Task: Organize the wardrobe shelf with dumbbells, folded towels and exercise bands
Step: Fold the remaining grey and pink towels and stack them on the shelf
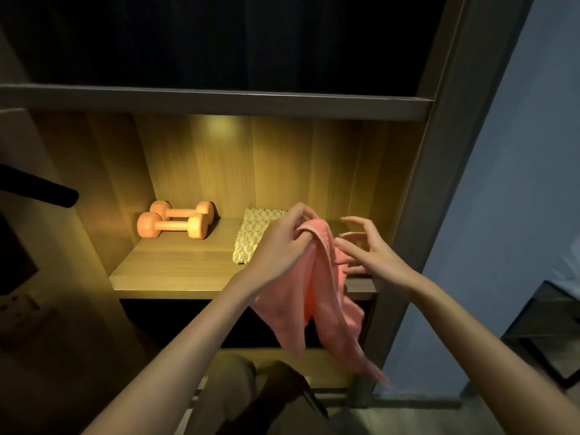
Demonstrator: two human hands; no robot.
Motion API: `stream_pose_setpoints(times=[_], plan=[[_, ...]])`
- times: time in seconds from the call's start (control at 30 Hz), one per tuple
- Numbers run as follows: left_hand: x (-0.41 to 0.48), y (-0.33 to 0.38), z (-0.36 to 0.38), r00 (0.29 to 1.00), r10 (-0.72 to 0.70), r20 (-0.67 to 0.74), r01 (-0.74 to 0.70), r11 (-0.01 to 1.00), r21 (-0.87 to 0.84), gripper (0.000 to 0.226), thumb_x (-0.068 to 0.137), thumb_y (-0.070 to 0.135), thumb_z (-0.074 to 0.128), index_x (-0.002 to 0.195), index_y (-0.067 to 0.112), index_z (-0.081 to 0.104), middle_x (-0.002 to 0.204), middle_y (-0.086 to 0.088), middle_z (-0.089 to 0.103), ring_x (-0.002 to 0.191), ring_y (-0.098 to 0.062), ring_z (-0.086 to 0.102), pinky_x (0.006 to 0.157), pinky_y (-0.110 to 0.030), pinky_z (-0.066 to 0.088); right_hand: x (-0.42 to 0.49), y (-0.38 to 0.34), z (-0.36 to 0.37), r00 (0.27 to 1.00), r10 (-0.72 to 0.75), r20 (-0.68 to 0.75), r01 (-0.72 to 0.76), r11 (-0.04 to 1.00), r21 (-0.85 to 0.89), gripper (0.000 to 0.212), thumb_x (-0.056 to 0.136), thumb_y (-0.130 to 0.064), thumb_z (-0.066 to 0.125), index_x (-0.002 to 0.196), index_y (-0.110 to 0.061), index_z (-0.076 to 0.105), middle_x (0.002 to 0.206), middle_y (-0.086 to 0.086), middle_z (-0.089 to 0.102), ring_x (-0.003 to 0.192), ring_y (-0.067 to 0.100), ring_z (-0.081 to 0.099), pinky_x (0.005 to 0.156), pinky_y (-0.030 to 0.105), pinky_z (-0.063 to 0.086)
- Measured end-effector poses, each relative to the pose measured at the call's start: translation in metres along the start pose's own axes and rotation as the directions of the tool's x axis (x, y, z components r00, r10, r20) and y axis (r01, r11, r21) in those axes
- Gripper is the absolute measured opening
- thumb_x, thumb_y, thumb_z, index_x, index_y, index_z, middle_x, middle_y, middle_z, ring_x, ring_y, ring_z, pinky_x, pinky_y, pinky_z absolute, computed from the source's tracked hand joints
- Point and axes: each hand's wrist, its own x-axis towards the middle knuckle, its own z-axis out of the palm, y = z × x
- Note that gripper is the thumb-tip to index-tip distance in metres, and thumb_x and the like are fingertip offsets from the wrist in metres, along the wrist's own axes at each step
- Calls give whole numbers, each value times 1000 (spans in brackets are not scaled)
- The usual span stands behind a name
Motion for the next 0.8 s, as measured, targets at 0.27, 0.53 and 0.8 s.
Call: stream_pose_setpoints(times=[0.27,0.53,0.8], plan=[[1,13,-22,994,-80,-77,81,997,18,4,92,23,58,95,25,60,95,13,64,87,3,58,66,-4,43,-10,-12,45,992,-129,13,129,979,-158,51,79,-28,77,104,-27,32,101,4,55,85,20,66,75,37,59],[-5,16,-61,973,-150,-175,149,989,-22,7,92,31,60,89,36,57,94,15,64,88,1,60,71,-19,48,-5,20,61,997,28,66,12,840,-543,11,89,-15,59,100,-17,56,90,-4,63,74,7,60,59,18,50],[-15,-13,-106,940,-251,-233,326,862,388,18,95,26,47,110,18,52,89,-3,62,84,-24,61,72,-38,51,17,29,37,985,16,-174,-102,862,-497,30,100,-26,43,81,-15,63,83,3,66,78,19,60,60,25,40]])
